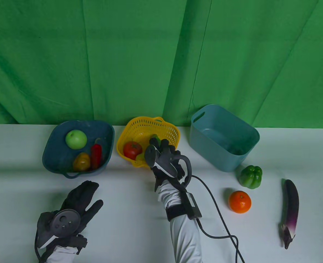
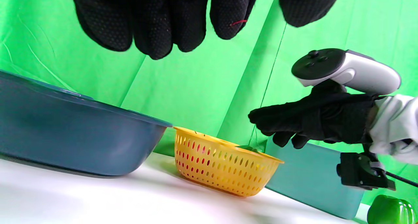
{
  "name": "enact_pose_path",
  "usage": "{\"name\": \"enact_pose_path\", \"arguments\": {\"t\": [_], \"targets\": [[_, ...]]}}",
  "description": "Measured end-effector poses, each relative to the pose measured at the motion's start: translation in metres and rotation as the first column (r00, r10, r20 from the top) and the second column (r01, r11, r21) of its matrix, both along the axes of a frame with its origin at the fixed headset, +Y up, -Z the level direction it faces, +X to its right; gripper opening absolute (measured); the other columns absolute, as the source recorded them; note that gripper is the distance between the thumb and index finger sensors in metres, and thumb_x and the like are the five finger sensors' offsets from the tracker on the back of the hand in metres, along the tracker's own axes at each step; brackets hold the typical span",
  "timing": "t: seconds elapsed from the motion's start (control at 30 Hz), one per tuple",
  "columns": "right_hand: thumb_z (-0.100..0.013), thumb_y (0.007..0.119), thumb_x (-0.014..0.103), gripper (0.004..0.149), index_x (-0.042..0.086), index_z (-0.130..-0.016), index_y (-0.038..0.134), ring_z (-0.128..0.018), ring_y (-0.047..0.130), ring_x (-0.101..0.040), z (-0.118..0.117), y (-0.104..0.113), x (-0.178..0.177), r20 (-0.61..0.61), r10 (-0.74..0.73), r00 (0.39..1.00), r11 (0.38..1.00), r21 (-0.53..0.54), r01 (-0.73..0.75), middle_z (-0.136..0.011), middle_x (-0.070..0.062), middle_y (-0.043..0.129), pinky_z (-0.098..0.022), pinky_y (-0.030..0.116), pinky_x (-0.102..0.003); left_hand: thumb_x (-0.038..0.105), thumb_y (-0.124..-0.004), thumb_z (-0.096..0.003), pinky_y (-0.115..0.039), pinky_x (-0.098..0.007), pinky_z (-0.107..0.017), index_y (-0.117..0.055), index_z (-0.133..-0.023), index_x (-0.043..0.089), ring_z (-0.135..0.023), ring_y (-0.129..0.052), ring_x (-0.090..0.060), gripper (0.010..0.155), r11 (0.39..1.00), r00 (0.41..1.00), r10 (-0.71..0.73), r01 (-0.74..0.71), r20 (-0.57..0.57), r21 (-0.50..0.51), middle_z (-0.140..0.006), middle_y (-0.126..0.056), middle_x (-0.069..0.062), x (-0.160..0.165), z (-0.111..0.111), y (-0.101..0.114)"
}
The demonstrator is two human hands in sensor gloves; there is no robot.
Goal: Place 10 objects into 3 containers, with green background
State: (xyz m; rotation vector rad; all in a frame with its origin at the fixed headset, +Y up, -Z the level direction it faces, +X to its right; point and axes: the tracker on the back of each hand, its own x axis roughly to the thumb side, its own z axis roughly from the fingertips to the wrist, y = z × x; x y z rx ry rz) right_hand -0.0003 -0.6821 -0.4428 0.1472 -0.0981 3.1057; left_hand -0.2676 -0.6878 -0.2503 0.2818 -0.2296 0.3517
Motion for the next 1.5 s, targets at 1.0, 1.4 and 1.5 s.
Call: {"name": "enact_pose_path", "arguments": {"t": [1.0, 1.4, 1.5], "targets": [[-0.058, 0.059, 0.056, 0.067, 0.029, -0.116, 0.041, -0.104, 0.058, -0.05, 0.1, 0.005, 0.183, 0.213, -0.03, 0.977, 0.998, 0.056, 0.019, -0.121, -0.02, 0.049, -0.076, 0.05, -0.067, 0.06, -0.062, -0.0563, -0.073, -0.057, -0.065, -0.059, -0.114, 0.026, -0.099, -0.08, -0.038, 0.067, 1.0, 0.999, -0.013, 0.014, 0.046, -0.017, -0.114, -0.071, -0.014, 0.01, -0.003, -0.006], [-0.056, 0.057, 0.063, 0.075, 0.031, -0.118, 0.031, -0.108, 0.033, -0.06, 0.13, -0.033, 0.243, 0.366, -0.006, 0.931, 0.998, -0.049, 0.026, -0.127, -0.02, 0.026, -0.076, 0.037, -0.072, 0.06, -0.062, -0.0562, -0.073, -0.057, -0.065, -0.059, -0.114, 0.026, -0.1, -0.079, -0.038, 0.068, 1.0, 0.999, -0.018, 0.019, 0.048, -0.021, -0.114, -0.071, -0.014, 0.012, -0.003, -0.007], [-0.056, 0.056, 0.064, 0.076, 0.032, -0.118, 0.028, -0.108, 0.032, -0.061, 0.132, -0.041, 0.249, 0.38, -0.007, 0.925, 0.996, -0.084, 0.042, -0.127, -0.02, 0.022, -0.077, 0.037, -0.072, 0.06, -0.062, -0.0563, -0.073, -0.057, -0.065, -0.059, -0.114, 0.026, -0.099, -0.079, -0.039, 0.067, 0.999, 0.999, -0.027, 0.028, 0.046, -0.023, -0.114, -0.07, -0.014, 0.012, -0.003, -0.008]]}}
